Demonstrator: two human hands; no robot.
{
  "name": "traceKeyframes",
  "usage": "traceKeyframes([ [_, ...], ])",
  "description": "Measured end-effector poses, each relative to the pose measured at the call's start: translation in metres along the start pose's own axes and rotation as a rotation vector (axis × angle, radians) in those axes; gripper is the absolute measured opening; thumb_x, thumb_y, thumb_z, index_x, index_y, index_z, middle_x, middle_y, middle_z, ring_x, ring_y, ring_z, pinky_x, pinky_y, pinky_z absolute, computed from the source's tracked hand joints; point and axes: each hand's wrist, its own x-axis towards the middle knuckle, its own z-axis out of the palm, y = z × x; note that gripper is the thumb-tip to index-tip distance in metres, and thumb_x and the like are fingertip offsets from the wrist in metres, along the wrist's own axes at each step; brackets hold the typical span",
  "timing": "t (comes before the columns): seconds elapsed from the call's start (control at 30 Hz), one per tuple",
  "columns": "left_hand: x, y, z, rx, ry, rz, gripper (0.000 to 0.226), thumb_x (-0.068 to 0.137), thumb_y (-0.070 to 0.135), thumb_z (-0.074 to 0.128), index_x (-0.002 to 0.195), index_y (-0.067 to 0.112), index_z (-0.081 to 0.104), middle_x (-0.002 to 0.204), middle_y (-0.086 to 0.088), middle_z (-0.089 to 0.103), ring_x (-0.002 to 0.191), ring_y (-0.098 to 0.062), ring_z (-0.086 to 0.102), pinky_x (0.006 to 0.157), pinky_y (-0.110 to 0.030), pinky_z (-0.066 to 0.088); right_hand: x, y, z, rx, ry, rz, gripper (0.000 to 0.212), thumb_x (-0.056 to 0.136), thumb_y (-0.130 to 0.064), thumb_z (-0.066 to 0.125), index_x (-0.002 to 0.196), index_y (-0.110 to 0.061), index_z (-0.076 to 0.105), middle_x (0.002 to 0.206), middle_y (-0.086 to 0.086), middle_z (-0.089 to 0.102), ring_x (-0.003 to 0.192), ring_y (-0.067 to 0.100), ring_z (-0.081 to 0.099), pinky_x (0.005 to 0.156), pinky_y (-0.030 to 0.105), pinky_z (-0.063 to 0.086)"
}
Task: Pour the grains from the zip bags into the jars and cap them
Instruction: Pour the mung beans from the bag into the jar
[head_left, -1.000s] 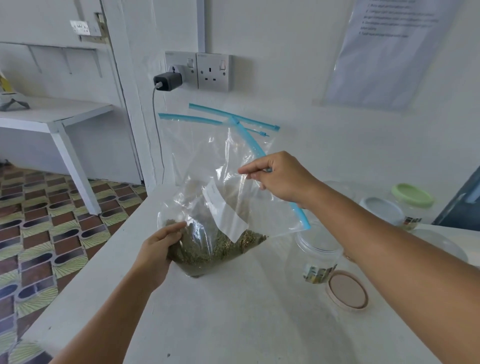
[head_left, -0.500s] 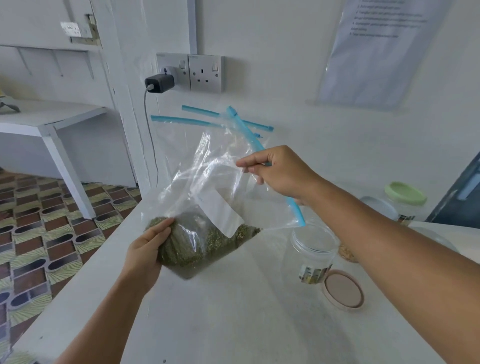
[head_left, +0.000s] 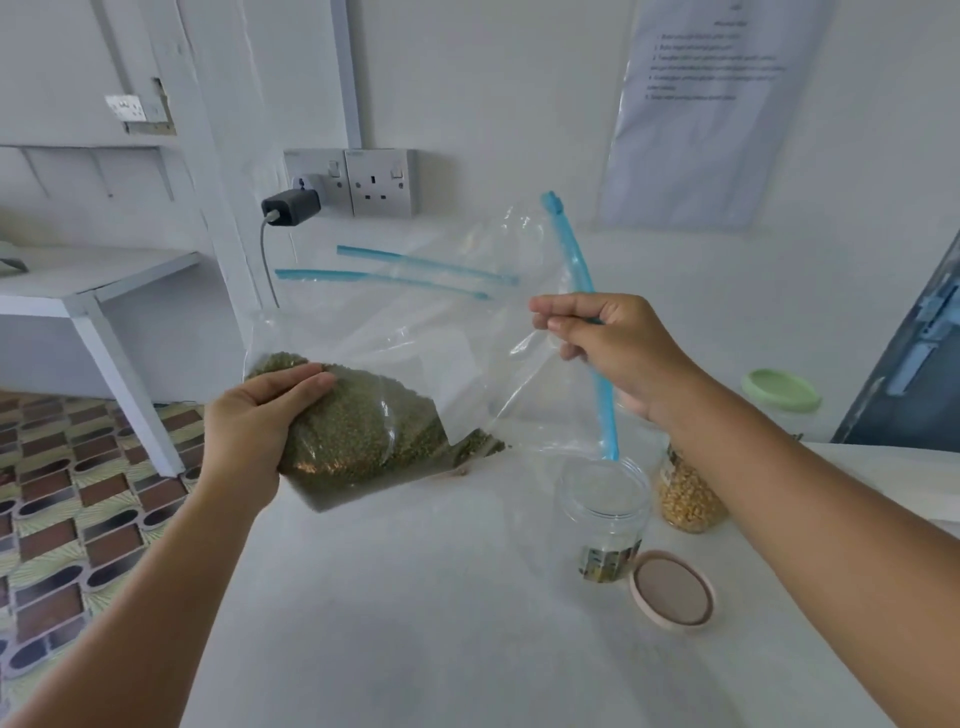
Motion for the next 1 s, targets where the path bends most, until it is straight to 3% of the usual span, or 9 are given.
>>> traceKeyframes([
  [0.1,0.002,0.013,0.012,0.037,-0.017,0.047,0.03,0.066,0.03,0.094,0.092,0.021,0.085,0.1,0.002,0.081,0.098,-0.013,0.075,0.09,-0.032,0.058,-0.005,0.006,-0.009,0.019,0.028,0.001,0.03,0.099,-0.002,0.064,0.108,-0.025,0.08,0.103,-0.004,0.08,0.096,0.002,0.072,0.076,0.019,0.053],
  [0.33,0.009,0.036,0.033,0.131,-0.012,0.131,0.024,0.069,0.028,0.096,0.091,0.024,0.086,0.096,0.005,0.081,0.1,-0.017,0.075,0.095,-0.037,0.06,-0.016,0.017,-0.023,0.135,0.107,0.034,0.027,0.099,-0.003,0.066,0.11,-0.023,0.08,0.104,-0.003,0.08,0.088,0.002,0.069,0.076,0.018,0.053],
  [0.5,0.011,0.045,0.042,0.123,-0.01,0.139,0.024,0.07,0.023,0.096,0.091,0.019,0.085,0.089,-0.002,0.081,0.085,-0.019,0.077,0.086,-0.037,0.063,-0.02,0.019,-0.025,0.161,0.129,0.042,0.028,0.099,-0.002,0.065,0.109,-0.024,0.08,0.103,-0.002,0.08,0.093,0.007,0.069,0.076,0.019,0.053],
  [0.63,0.012,0.051,0.042,0.126,0.001,0.138,0.023,0.071,0.022,0.094,0.091,0.019,0.084,0.084,0.003,0.08,0.074,-0.01,0.073,0.076,-0.027,0.06,-0.022,0.017,-0.025,0.147,0.115,0.016,0.028,0.099,-0.003,0.065,0.109,-0.026,0.079,0.105,-0.003,0.08,0.098,0.008,0.071,0.077,0.019,0.053],
  [0.8,0.01,0.063,0.043,0.138,-0.018,0.157,0.014,0.072,0.021,0.093,0.081,0.024,0.084,0.083,0.009,0.08,0.074,-0.007,0.073,0.075,-0.025,0.059,-0.025,0.019,-0.024,0.147,0.118,0.01,0.03,0.1,-0.004,0.064,0.111,-0.027,0.079,0.106,-0.004,0.08,0.102,0.01,0.07,0.082,0.023,0.055],
  [1.0,0.011,0.075,0.045,0.168,-0.031,0.223,0.019,0.072,0.022,0.093,0.088,0.021,0.082,0.089,0.007,0.079,0.078,-0.006,0.072,0.073,-0.019,0.057,-0.032,0.025,-0.025,0.18,0.138,0.033,0.027,0.099,-0.005,0.066,0.113,-0.025,0.079,0.106,-0.004,0.079,0.091,0.009,0.068,0.091,0.029,0.059],
])
